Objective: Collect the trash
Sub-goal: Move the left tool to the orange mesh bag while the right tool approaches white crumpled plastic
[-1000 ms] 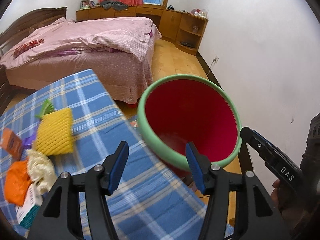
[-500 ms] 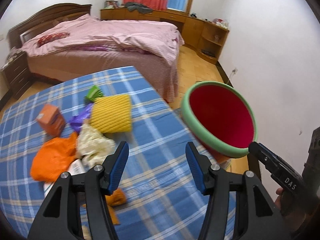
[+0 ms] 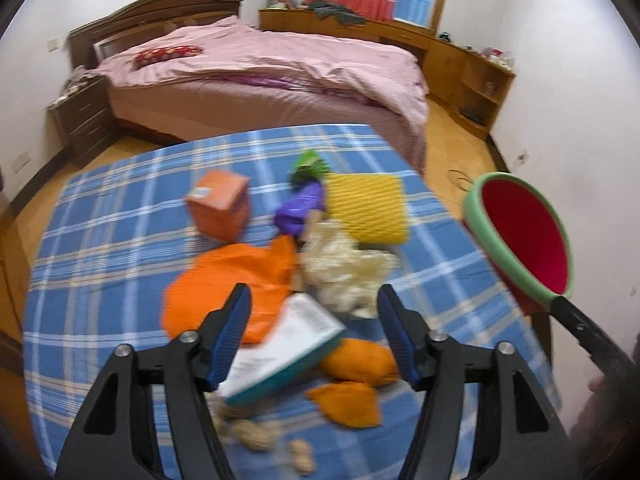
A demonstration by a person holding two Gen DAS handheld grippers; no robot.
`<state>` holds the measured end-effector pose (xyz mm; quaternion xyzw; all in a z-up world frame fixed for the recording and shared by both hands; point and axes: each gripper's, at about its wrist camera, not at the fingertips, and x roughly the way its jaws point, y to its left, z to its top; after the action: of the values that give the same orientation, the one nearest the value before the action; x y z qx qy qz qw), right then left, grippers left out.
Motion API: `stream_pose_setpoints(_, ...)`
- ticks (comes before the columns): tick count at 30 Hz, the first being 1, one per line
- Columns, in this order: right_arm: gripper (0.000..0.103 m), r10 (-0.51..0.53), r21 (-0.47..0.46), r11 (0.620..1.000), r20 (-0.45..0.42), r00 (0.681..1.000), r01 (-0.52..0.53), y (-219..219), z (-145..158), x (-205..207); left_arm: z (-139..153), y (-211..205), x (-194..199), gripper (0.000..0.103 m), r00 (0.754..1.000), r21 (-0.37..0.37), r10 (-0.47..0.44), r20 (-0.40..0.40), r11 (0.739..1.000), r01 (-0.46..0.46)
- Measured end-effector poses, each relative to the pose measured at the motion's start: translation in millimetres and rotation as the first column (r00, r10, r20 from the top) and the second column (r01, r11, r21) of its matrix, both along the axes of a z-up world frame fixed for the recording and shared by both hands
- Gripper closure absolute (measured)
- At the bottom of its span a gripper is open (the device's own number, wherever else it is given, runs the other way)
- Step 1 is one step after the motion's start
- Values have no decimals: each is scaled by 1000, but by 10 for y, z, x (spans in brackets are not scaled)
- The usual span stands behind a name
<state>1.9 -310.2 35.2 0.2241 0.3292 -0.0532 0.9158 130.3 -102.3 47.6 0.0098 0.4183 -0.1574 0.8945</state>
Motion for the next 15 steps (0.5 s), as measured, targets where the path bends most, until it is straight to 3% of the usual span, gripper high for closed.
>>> stream_pose_setpoints(15,44,48,-27,998,-62,997,-49,262,-120,200,-524,412,498,35,987,75,125,-101,990,-118)
